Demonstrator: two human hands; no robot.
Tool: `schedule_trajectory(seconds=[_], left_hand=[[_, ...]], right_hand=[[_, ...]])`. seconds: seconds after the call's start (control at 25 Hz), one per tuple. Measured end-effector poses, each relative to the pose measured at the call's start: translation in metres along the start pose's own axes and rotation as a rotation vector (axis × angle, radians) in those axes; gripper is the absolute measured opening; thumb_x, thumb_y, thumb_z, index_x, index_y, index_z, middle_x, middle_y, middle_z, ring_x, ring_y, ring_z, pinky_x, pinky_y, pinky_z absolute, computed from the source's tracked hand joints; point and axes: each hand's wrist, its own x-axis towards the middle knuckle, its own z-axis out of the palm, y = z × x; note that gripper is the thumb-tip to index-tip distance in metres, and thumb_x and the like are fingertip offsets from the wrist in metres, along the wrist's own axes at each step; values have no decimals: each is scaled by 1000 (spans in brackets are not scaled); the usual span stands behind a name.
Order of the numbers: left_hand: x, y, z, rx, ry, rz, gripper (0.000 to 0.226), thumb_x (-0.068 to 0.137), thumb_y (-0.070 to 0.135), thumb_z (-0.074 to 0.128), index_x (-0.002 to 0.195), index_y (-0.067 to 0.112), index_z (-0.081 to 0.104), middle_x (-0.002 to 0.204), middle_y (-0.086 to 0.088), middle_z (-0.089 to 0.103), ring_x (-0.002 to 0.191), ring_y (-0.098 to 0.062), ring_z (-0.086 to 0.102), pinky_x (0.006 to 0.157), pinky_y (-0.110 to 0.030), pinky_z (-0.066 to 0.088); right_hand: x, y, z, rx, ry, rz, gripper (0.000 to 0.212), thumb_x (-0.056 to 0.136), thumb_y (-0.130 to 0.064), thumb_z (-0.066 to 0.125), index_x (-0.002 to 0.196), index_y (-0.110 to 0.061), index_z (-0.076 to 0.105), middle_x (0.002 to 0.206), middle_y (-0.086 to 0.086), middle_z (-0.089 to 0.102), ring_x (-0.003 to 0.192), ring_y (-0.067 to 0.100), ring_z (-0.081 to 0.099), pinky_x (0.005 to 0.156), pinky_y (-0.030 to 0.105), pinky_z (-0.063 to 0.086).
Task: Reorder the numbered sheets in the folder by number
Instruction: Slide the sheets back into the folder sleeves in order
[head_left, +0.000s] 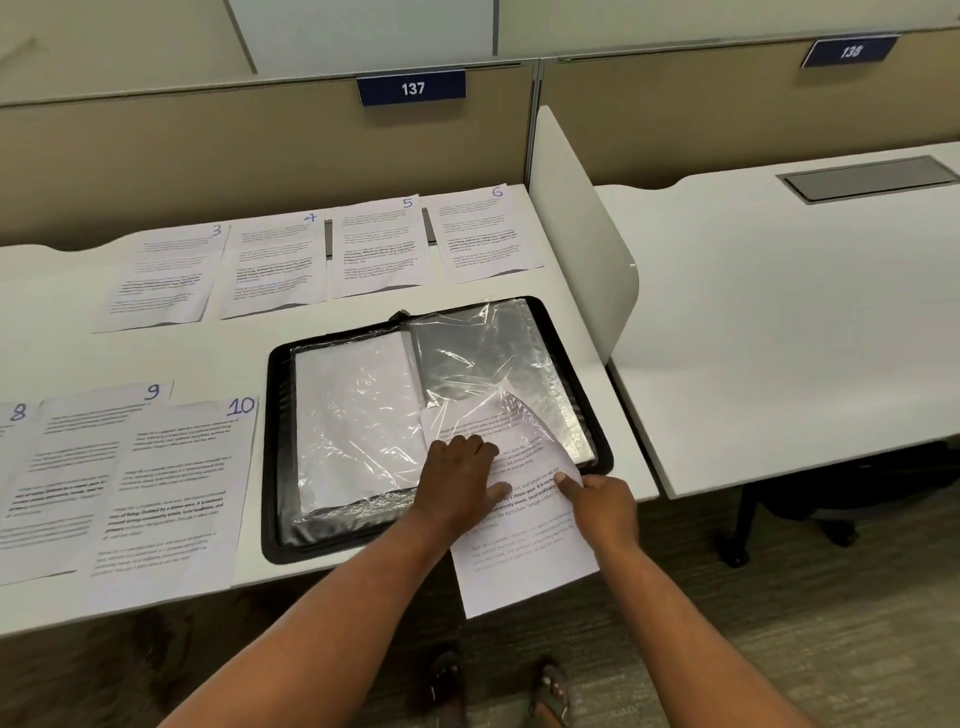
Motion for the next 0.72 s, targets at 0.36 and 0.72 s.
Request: schedule_trajectory(seconds=[0.36, 0.72], left_hand=[[17, -7, 13, 17, 136, 23, 9, 86, 24, 66, 80, 18, 68, 77, 0, 66, 72, -26, 61, 69, -38, 42], [8, -3, 12, -87, 158, 3, 10, 82, 20, 72, 91, 19, 75, 82, 0, 70, 75, -25, 65, 72, -37, 46]], right_hand=[[-59, 75, -11, 475, -11, 245, 26, 88, -5, 74, 113, -7, 67, 108, 15, 74, 100, 31, 71, 83, 47, 61], [-93, 83, 29, 757, -15, 385, 20, 90, 0, 72, 110, 3, 69, 99, 21, 77, 100, 36, 73, 85, 46, 61]])
